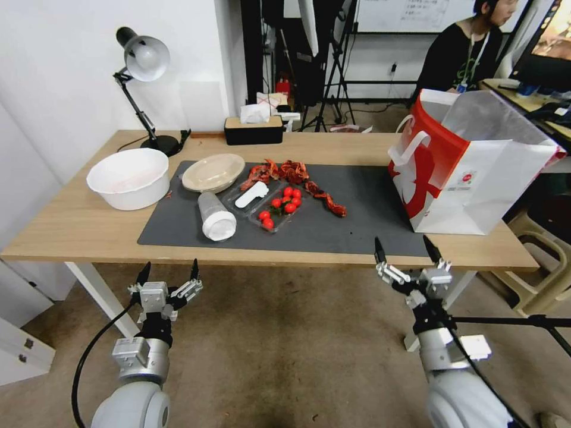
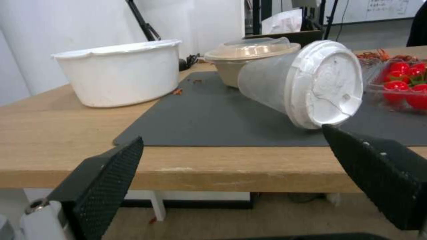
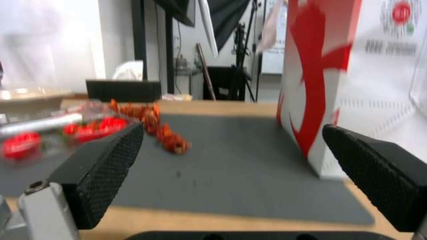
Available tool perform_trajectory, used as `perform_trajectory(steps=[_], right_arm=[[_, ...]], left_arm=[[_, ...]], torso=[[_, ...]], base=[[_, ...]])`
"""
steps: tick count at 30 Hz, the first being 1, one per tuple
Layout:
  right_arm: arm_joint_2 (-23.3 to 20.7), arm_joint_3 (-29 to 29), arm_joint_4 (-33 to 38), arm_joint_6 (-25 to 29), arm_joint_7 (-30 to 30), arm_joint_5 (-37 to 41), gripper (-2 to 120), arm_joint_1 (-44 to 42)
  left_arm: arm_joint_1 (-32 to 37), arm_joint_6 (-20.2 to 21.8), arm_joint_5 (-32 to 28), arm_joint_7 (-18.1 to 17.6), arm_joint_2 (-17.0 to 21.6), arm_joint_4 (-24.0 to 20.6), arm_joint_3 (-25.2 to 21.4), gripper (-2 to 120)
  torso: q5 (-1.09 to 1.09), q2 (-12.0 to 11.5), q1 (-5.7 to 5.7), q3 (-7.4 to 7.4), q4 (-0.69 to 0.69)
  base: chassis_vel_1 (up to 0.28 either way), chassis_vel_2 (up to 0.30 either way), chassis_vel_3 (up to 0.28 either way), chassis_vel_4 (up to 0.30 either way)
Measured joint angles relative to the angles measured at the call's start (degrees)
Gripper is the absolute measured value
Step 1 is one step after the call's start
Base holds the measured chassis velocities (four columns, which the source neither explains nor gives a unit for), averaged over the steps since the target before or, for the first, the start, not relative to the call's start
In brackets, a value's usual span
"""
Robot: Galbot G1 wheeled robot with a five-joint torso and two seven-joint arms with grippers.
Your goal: Pick up the trash from the table and place it into the takeout bag.
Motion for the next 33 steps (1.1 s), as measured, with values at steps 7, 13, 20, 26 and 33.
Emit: perform_trajectory(steps=[7,13,20,26,33], right_arm=[[1.27,-1.19,-3.4,1.1,1.12,-1.03,100,-1.13],[1.53,-1.34,-4.15,1.22,1.2,-1.29,100,-0.8],[1.66,-1.36,-4.33,1.34,1.3,-1.38,100,-0.7],[1.93,-1.35,-4.26,1.36,1.39,-1.7,100,-0.58],[2.12,-1.35,-3.61,1.23,1.42,-2.04,100,-0.58]], left_arm=[[-0.04,-0.05,-0.01,0.0,0.01,0.05,0.07,100],[-0.03,-0.07,0.01,0.0,-0.04,0.01,0.21,100],[-0.63,-0.86,-0.72,0.09,0.12,-0.9,1.41,100],[-2.96,1.42,-6.16,-0.54,1.7,-3.73,5.67,100],[-6.9,8.92,-15.7,-4.98,3.68,-6.09,11.34,100]], torso=[[0.0,0.0,0.0,0.0,0.0],[0.0,0.0,0.0,0.0,0.0],[-0.01,0.0,0.0,0.0,0.0],[0.0,0.0,0.0,0.0,0.0],[0.01,0.0,0.0,0.0,0.0]], base=[[0.0,0.0,0.0,0.0],[0.0,0.0,0.0,0.0],[0.0,0.0,0.0,0.0],[0.0,0.0,0.0,0.0],[0.0,0.0,0.0,0.0]])
